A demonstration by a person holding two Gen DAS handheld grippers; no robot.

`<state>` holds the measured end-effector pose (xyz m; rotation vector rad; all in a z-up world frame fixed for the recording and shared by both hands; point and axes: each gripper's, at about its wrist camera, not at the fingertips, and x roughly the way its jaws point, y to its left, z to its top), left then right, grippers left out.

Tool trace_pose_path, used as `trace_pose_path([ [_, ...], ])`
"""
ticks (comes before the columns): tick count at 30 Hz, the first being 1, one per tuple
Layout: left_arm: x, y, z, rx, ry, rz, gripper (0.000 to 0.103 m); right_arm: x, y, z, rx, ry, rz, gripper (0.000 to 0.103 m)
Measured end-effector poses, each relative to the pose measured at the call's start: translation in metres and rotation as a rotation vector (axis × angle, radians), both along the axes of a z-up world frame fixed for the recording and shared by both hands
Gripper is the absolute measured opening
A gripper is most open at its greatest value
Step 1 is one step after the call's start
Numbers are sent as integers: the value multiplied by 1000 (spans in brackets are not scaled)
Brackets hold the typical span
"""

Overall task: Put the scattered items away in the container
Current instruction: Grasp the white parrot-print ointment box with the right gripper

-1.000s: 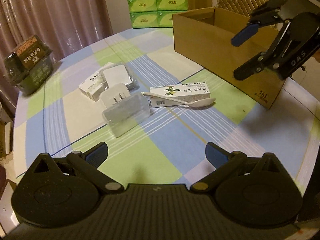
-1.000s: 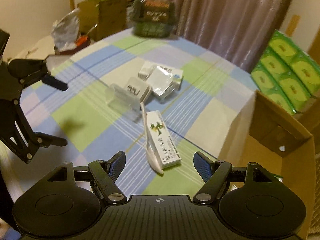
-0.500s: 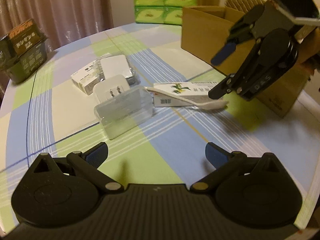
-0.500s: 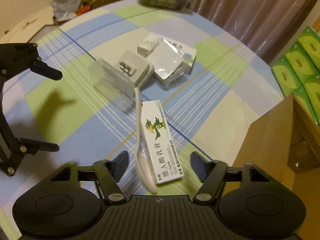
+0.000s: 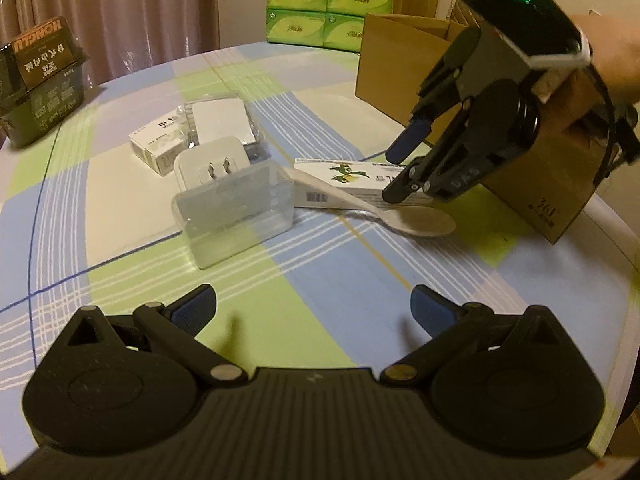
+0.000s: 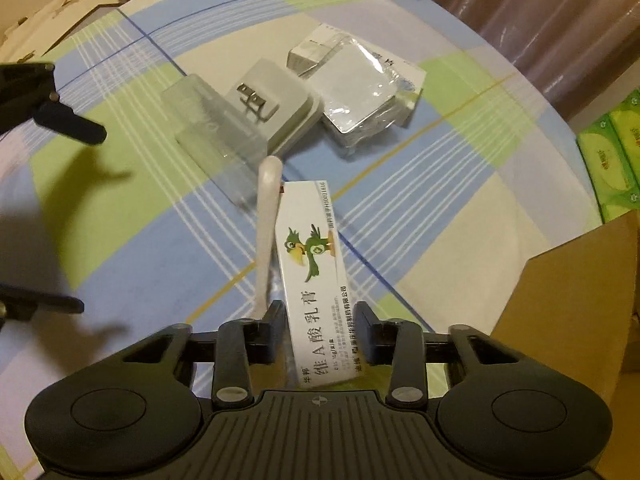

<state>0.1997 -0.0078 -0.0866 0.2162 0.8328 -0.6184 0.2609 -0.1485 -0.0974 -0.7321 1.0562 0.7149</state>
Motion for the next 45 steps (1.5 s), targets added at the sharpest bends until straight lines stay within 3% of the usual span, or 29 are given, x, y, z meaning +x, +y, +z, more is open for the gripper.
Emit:
trace_pose_path([
  [5,-4,-3,1,-15,-6,-7,102,7,-2,0,4,-17,-3,35],
  [17,-3,-6,-5,14,4,-20,102,19,5,-14,-38,-2,37,48],
  [21,2,-5,-5,20,2,-16,102,18,7,-16,-32,23,41,47],
  [22,3,-4,-5,21,2,-15,102,17,7,-16,-34,38,35,46],
  [23,3,-4,-6,24,1,-17,102,14,7,-15,-35,50,35,38],
  [25,2,-5,-6,34,-1,-22,102,7,6,-14,-41,67,36,37],
  [33,-2,-8,-8,62,8,-53,102,-41,-6,-7,18,145,-79,36],
  [41,-9,4,-1,22,41,-46,102,-90,-23,-1,225,274,-278,36],
  [43,-11,5,-1,2,58,-44,102,-97,-29,1,237,250,-321,35],
  [45,-13,4,-1,-10,76,-41,102,-106,-37,2,205,171,-354,35],
])
